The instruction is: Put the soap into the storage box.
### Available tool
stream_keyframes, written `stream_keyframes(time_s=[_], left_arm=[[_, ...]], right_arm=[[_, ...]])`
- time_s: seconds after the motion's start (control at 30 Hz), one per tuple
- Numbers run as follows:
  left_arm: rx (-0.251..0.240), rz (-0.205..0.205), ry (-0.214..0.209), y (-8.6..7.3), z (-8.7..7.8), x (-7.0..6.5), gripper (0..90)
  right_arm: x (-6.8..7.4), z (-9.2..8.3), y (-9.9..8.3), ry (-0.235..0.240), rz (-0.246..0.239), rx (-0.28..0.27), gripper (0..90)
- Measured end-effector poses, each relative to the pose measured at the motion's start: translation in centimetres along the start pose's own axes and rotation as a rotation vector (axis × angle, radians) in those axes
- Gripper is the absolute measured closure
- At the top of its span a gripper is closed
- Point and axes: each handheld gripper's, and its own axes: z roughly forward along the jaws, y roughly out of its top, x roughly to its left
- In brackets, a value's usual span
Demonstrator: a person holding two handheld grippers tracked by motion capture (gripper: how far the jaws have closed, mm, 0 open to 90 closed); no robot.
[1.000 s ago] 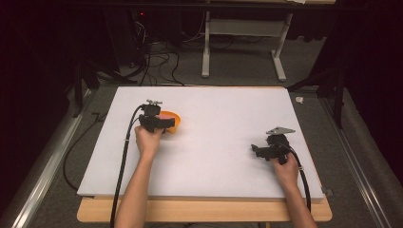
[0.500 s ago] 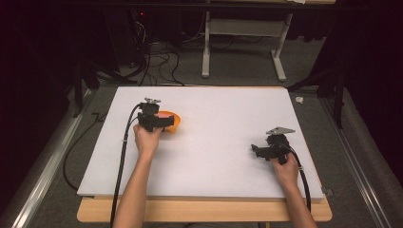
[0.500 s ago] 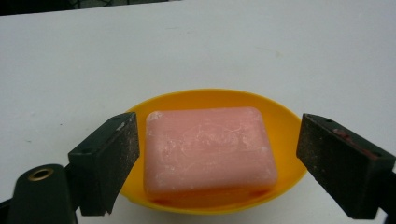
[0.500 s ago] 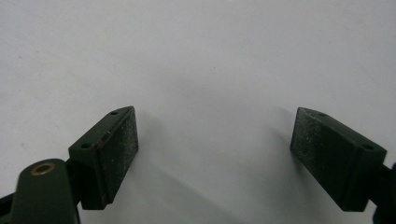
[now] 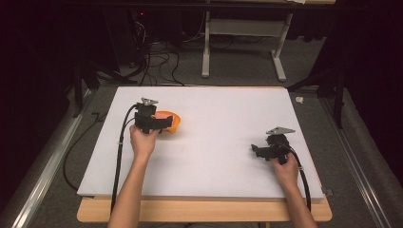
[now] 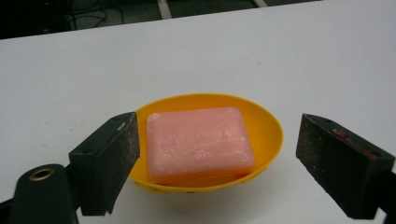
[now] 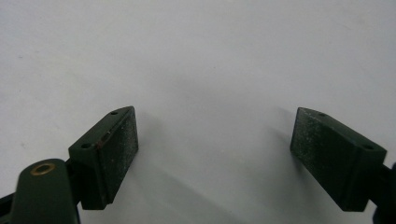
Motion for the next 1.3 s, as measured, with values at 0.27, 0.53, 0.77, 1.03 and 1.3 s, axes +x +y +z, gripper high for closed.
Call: stream_keyframes(time_s=[0.27,0.53,0.77,1.03,1.3], left_arm=[[-0.029,0.003,-0.007,-0.2,-1.5,0.0,14.7],[-0.048,0.013,-0.009,-0.5,-2.9,0.0,14.7],[-0.071,0.008,-0.026,-1.0,-4.2,0.0,14.8],[-0.090,-0.003,-0.033,-1.5,-5.4,0.4,14.9],[-0.101,-0.007,-0.039,-2.1,-6.2,0.6,14.9]], right_arm=[[0.0,0.0,0.0,0.001,0.002,0.001,15.6],[0.0,0.0,0.0,0.000,0.002,0.000,15.6],[0.0,0.0,0.0,0.000,0.000,0.000,15.6],[0.0,0.0,0.0,0.000,0.000,0.000,15.6],[0.0,0.0,0.0,0.000,0.000,0.000,15.6]])
